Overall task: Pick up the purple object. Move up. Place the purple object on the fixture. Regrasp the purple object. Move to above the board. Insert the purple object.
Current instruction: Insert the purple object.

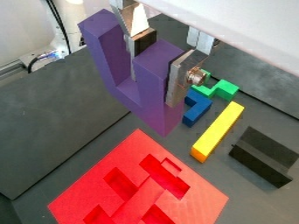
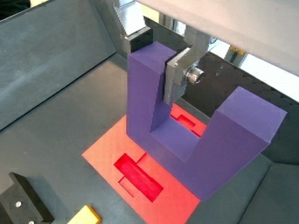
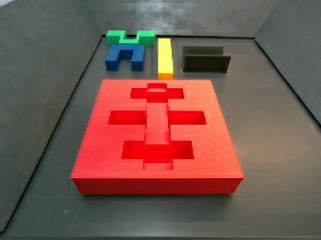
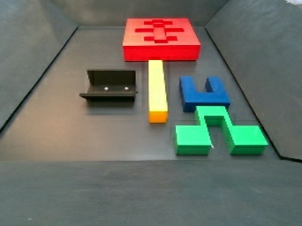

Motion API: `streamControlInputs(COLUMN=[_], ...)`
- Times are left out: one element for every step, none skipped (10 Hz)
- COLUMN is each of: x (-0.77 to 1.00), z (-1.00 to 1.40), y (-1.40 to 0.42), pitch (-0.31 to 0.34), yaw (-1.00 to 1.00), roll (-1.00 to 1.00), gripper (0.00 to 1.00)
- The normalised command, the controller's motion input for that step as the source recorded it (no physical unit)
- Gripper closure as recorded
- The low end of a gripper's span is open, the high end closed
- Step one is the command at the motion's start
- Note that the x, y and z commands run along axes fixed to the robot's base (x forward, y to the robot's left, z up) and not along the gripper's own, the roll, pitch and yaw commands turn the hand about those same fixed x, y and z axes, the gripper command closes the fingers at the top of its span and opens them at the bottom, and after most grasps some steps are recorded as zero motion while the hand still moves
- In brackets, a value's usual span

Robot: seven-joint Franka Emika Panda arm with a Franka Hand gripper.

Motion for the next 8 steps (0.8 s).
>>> streamControlInputs(x=[0.03,0.11,0.1,0.17,0.16,0.13,0.15,0.15], z=[-0.05,0.0,0.0,-0.05,-0.12,-0.34,-0.51,-0.75], y=[-0.03,-0.19,-0.23,-0.39,-0.48,-0.6,-0.69,-0.8], pitch=[0.0,0.0,0.0,0.0,0.0,-0.009,-0.037,-0.041], yaw=[-0.02,0.0,0.0,0.0,0.0,0.0,0.02,0.02], roll=[-0.24,-0.5,-0.5,-0.48,-0.45,-0.33,-0.24,-0.12], gripper=[1.0,1.0,1.0,1.0,1.0,1.0,1.0,1.0])
